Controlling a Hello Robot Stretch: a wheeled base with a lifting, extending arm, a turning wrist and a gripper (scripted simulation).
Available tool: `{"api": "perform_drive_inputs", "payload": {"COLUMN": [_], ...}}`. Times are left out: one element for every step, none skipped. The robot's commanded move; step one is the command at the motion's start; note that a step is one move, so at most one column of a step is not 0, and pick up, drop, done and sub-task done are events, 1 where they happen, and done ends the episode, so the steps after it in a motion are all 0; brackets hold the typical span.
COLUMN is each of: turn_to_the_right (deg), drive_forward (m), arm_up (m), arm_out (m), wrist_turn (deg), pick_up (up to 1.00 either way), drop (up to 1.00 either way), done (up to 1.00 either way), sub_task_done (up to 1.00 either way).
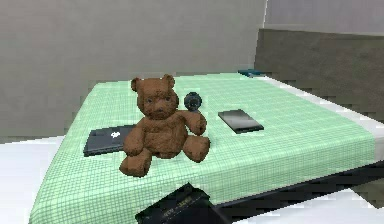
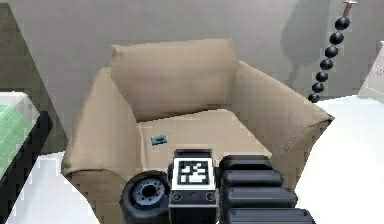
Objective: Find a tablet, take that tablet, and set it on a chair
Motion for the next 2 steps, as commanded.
{"api": "perform_drive_inputs", "payload": {"turn_to_the_right": [-45.0, -45.0], "drive_forward": [0.00, 0.00], "arm_up": [0.00, 0.00], "arm_out": [0.00, 0.00], "wrist_turn": [0.0, 0.0], "pick_up": [0.00, 0.00], "drop": [0.00, 0.00], "done": [0.00, 0.00], "sub_task_done": [0.00, 0.00]}}
